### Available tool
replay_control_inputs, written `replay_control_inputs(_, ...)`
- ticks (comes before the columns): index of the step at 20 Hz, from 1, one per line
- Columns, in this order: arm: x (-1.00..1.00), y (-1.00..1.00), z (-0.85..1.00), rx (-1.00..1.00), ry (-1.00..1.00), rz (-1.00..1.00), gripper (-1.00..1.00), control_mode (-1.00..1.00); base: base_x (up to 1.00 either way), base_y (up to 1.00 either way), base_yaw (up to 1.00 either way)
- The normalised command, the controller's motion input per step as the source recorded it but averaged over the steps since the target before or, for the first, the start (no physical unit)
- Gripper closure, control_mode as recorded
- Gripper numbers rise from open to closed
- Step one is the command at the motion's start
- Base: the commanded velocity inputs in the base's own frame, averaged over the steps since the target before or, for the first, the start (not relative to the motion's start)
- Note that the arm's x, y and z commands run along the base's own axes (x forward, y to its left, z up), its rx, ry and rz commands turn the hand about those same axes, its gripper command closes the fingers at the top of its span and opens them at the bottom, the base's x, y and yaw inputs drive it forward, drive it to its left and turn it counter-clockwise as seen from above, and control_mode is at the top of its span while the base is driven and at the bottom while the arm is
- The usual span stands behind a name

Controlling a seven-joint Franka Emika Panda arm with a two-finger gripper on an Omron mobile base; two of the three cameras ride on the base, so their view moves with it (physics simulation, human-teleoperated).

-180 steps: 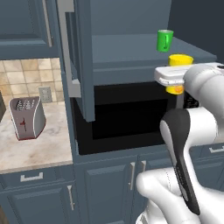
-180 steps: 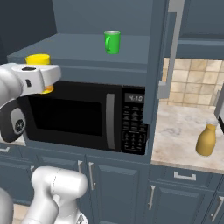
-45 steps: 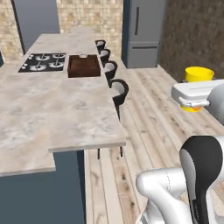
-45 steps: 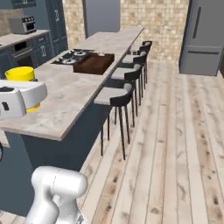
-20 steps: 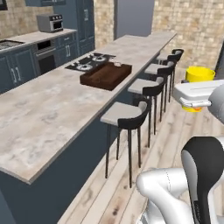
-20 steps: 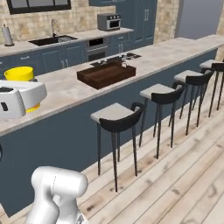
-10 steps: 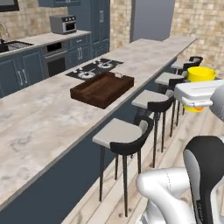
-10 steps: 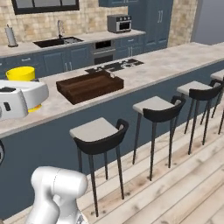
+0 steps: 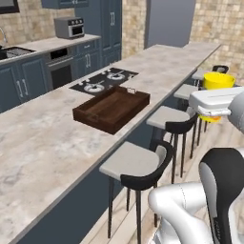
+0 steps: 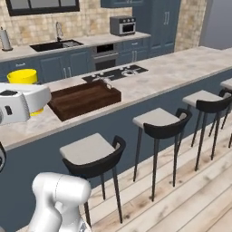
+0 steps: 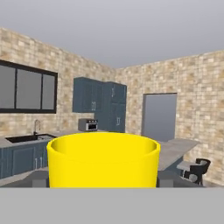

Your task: There is a tray on the dining counter. Grab the cup, mug, and pitcher and place them on the tray. The pitcher may be placed next to the tray if it cannot fit the tray.

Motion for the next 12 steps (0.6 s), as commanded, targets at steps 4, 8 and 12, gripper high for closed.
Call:
replay_control_inputs(4,0.0,0.0,0.0,0.0,0.0,0.0,1.0,1.0,0.61,0.14,0.01)
replay_control_inputs(8,0.0,0.0,0.0,0.0,0.0,0.0,1.0,1.0,0.57,0.12,0.0)
replay_control_inputs(12,0.0,0.0,0.0,0.0,0.0,0.0,1.0,1.0,0.58,0.01,0.0)
